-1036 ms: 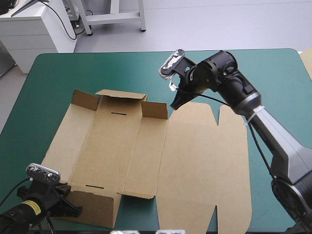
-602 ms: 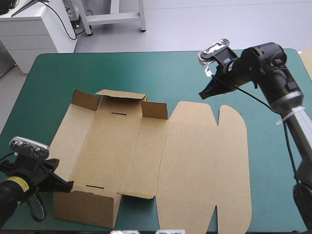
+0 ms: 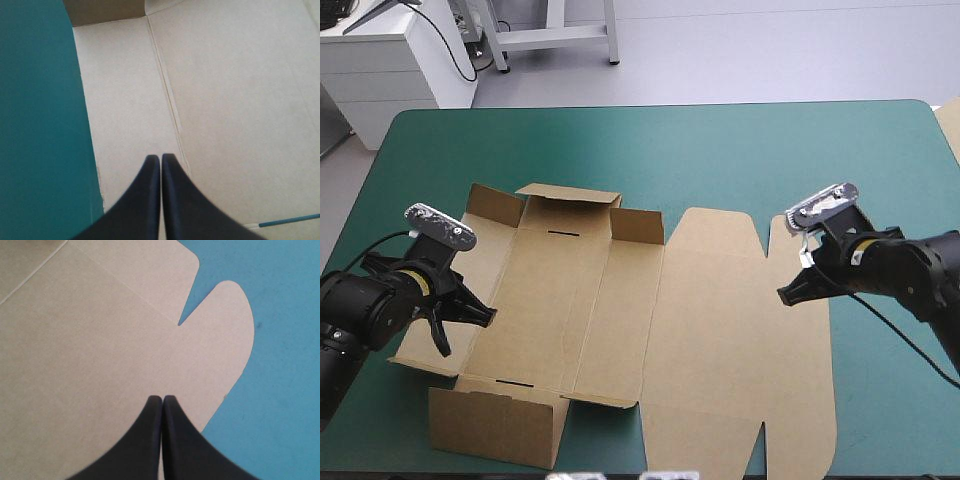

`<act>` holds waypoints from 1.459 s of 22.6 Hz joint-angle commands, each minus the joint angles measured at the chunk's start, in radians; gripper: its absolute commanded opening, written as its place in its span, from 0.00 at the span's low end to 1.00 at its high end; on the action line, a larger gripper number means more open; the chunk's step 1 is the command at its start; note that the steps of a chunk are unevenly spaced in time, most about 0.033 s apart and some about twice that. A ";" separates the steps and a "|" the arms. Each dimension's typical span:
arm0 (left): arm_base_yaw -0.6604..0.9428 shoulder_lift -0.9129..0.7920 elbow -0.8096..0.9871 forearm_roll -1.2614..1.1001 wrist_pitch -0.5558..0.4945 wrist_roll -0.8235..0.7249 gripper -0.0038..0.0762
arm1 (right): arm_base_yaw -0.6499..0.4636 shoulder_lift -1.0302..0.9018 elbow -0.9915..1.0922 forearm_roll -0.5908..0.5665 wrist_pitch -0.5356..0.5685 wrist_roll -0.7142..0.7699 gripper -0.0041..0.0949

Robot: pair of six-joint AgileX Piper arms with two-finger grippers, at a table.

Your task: Fold the box

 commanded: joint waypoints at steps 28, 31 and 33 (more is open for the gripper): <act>0.606 0.460 -0.325 -0.633 0.274 0.493 0.07 | -0.005 -0.284 0.151 0.003 -0.137 0.019 0.02; 0.687 0.462 -0.325 -0.567 0.271 0.492 0.07 | -0.005 -0.284 0.151 0.003 -0.164 0.003 0.02; 0.716 0.462 -0.325 -0.517 0.254 0.483 0.07 | -0.005 -0.284 0.151 0.005 -0.157 0.001 0.02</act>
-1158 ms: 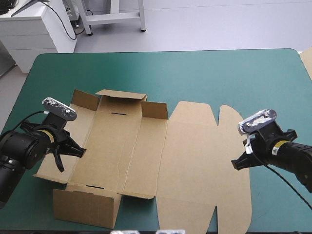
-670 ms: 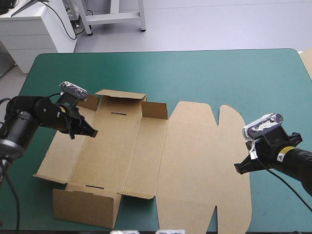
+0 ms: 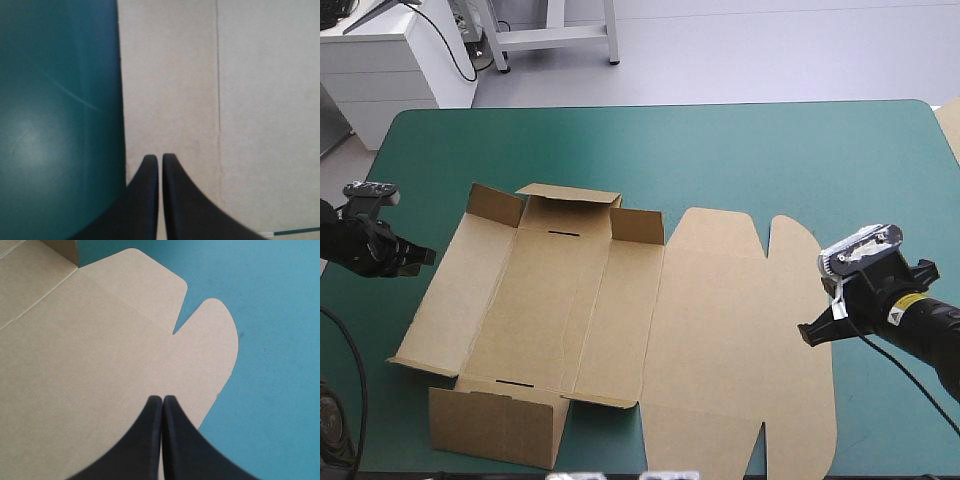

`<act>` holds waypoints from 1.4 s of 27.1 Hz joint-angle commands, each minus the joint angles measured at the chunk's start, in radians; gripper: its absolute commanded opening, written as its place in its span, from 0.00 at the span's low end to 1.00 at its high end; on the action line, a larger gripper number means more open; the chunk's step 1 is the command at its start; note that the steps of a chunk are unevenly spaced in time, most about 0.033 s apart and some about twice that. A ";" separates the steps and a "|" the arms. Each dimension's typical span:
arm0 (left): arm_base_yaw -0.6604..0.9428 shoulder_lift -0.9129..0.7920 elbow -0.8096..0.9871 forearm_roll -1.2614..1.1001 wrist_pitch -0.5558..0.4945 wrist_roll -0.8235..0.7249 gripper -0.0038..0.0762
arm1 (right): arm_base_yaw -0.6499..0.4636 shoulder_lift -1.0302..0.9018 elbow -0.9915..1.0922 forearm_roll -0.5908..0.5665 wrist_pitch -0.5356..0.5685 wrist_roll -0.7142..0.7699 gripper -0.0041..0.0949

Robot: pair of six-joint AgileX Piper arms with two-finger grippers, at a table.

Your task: Fold the box

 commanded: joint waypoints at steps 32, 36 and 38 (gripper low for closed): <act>0.243 0.228 0.119 -0.284 0.070 0.110 0.69 | -0.005 -0.003 -0.025 0.005 -0.052 -0.036 0.02; 0.243 0.228 0.179 -0.301 0.070 0.110 0.69 | -0.005 -0.003 -0.025 0.009 -0.052 -0.036 0.02; 0.243 0.228 0.203 -0.319 0.070 0.130 0.69 | -0.005 -0.003 -0.025 0.009 -0.054 -0.036 0.02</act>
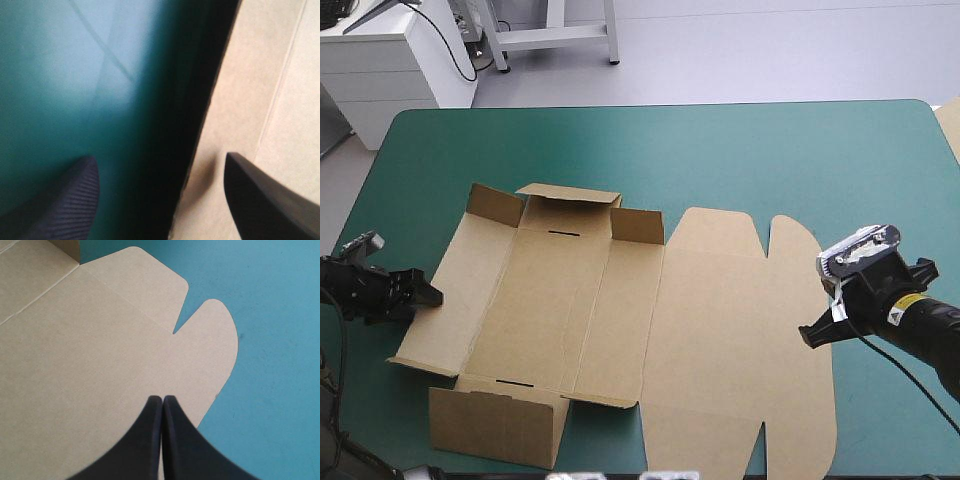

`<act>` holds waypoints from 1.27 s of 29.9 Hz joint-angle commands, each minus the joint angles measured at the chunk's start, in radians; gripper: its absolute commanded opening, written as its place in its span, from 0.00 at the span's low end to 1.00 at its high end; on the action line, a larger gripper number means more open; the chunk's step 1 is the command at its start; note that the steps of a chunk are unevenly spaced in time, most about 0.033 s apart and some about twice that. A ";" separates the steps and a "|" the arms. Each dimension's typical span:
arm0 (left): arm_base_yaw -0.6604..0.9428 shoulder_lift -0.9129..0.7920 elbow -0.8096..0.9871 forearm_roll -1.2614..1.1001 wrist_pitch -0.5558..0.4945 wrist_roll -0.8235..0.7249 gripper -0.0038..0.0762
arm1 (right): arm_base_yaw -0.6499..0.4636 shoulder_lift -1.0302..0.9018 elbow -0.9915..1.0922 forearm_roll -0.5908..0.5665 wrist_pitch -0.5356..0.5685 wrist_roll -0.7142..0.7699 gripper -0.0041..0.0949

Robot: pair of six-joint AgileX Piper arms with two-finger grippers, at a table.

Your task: Fold the box

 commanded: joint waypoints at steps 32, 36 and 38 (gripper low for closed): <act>-0.104 -0.045 0.112 -0.223 0.102 0.076 0.04 | -0.005 -0.004 -0.025 0.024 -0.059 -0.008 0.02; -0.104 -0.045 0.071 -0.184 0.102 0.030 0.04 | -0.005 -0.004 -0.025 0.024 -0.057 -0.008 0.02; -0.101 -0.045 0.045 -0.146 0.102 -0.007 0.05 | -0.005 -0.004 -0.025 0.024 -0.057 -0.008 0.02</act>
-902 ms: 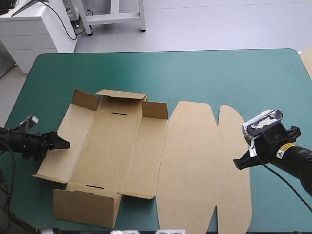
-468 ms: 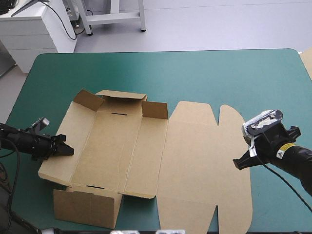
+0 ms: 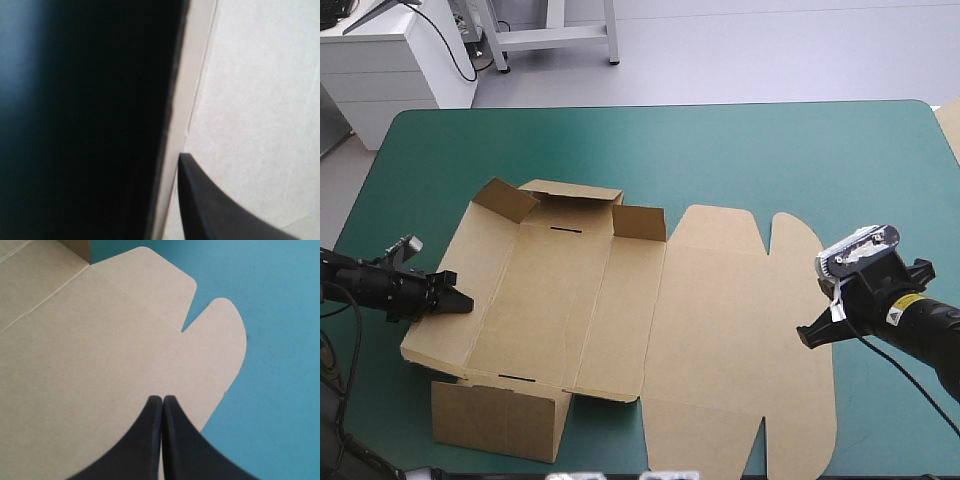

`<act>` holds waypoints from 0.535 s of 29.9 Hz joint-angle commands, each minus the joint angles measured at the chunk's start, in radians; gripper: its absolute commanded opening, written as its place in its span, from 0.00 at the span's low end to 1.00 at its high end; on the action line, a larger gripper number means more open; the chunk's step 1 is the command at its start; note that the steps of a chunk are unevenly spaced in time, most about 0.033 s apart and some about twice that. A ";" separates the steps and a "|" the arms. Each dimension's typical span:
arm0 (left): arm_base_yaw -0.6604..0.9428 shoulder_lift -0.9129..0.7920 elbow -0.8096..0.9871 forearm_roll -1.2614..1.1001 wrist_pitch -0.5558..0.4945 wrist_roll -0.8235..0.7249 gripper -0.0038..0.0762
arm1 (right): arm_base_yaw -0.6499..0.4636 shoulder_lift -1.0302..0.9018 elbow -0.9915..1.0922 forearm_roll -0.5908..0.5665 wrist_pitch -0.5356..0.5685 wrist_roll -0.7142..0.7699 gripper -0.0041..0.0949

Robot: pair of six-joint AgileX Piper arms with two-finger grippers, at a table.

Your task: Fold the box

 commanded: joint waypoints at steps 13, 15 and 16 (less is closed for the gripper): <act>-0.001 -0.034 -0.103 0.108 0.094 -0.166 0.76 | -0.005 -0.004 -0.025 0.004 -0.055 -0.005 0.02; 0.001 -0.034 -0.103 0.162 0.094 -0.175 0.76 | -0.005 -0.004 -0.025 0.004 -0.055 -0.005 0.02; 0.001 -0.034 -0.103 0.187 0.094 -0.183 0.76 | -0.005 -0.004 -0.025 0.004 -0.055 -0.005 0.02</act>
